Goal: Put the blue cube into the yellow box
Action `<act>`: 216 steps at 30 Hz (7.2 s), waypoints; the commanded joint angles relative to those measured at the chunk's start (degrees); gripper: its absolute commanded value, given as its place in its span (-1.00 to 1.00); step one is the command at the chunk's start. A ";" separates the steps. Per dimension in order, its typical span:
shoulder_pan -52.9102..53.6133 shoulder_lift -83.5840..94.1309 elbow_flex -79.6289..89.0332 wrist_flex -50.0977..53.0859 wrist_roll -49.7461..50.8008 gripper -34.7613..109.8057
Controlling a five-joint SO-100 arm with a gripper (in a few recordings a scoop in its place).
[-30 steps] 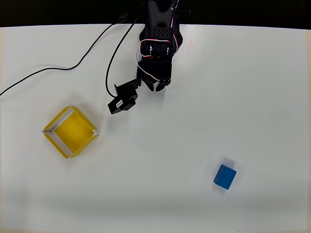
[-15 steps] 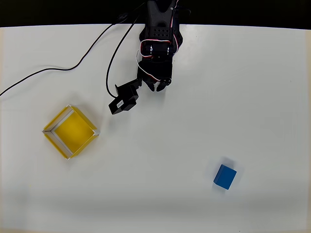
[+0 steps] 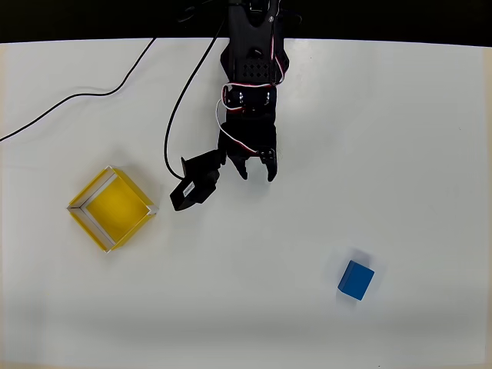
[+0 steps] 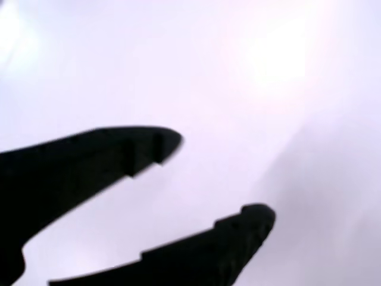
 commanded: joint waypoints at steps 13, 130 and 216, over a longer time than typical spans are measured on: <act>-9.93 -39.20 -51.15 -8.00 18.46 0.08; 0.44 -48.87 -77.08 10.90 12.13 -0.30; 29.53 -13.10 -33.84 -8.96 -8.17 -0.42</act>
